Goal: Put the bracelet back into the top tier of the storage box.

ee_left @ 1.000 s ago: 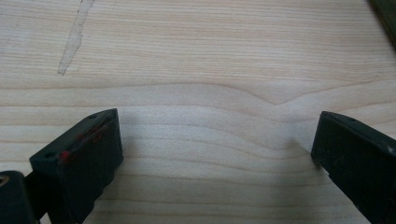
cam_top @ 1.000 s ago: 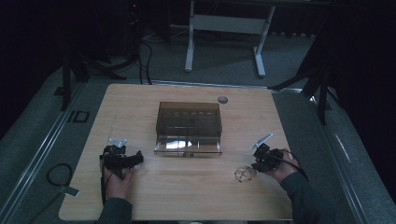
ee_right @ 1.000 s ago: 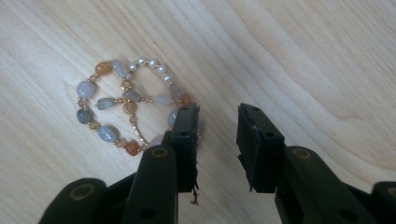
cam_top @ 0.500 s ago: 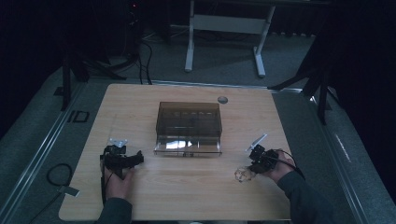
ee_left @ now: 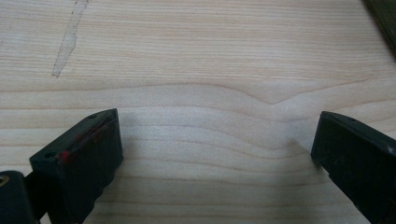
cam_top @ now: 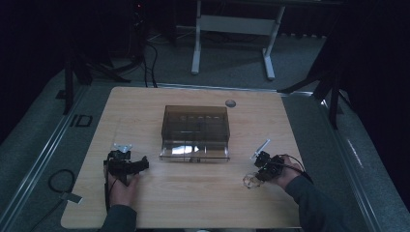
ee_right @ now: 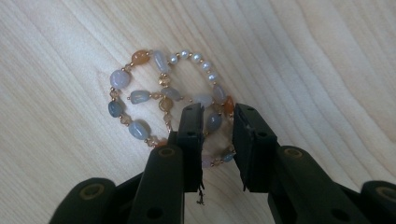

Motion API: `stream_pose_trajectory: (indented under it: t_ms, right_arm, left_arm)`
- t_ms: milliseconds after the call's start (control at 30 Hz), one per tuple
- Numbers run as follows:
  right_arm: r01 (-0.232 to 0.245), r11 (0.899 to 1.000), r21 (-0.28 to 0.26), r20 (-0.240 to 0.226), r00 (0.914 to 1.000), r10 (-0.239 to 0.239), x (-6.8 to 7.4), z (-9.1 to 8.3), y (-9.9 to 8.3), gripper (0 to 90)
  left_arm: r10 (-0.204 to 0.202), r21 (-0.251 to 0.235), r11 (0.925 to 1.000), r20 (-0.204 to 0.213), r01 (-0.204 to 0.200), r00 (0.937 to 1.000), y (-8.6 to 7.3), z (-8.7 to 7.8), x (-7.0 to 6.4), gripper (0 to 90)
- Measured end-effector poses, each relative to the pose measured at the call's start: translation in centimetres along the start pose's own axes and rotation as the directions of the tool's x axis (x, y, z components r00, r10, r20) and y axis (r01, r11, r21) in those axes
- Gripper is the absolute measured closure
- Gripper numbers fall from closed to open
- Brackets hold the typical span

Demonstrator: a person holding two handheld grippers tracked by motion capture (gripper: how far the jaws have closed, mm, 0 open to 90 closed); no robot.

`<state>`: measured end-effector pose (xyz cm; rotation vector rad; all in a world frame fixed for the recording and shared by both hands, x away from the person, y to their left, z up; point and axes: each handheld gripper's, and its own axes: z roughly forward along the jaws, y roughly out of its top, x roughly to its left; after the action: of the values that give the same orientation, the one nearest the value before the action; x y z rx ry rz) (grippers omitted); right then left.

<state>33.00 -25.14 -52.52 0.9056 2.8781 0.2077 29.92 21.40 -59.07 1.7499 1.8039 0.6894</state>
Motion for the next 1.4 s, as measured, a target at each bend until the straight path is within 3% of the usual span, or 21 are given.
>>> stream_pose_trajectory:
  t_ms: [500, 733, 900, 1133, 1400]
  right_arm:
    - [0.045, 0.997, 0.067, -0.015, 0.9989, -0.044, -0.1, 1.0, 0.6, 70.7]
    - [0.048, 0.996, 0.074, -0.020, 0.9987, -0.047, -0.3, 1.0, 0.9, 69.8]
    - [0.045, 0.998, 0.049, -0.005, 0.9990, -0.045, -0.5, 0.5, 0.8, 64.6]
    - [0.075, 0.995, 0.060, 0.018, 0.9969, -0.077, -0.5, 0.5, 0.8, 53.0]
    - [0.090, 0.993, 0.082, 0.010, 0.9958, -0.091, -0.8, 1.1, 1.1, 52.4]
  left_arm:
    - [0.000, 0.000, 1.0000, -0.001, 0.000, 1.0000, 0.0, 0.0, 0.0, 2.0]
    - [0.001, -0.001, 1.0000, 0.002, -0.001, 1.0000, 0.0, 0.0, 0.0, 2.0]
    - [0.005, 0.000, 1.0000, 0.004, -0.005, 1.0000, 0.0, 0.0, -0.1, 2.0]
    - [0.005, 0.000, 1.0000, 0.004, -0.005, 1.0000, 0.0, 0.0, -0.1, 2.0]
    - [0.006, 0.001, 1.0000, 0.006, -0.006, 1.0000, 0.0, 0.0, -0.1, 2.0]
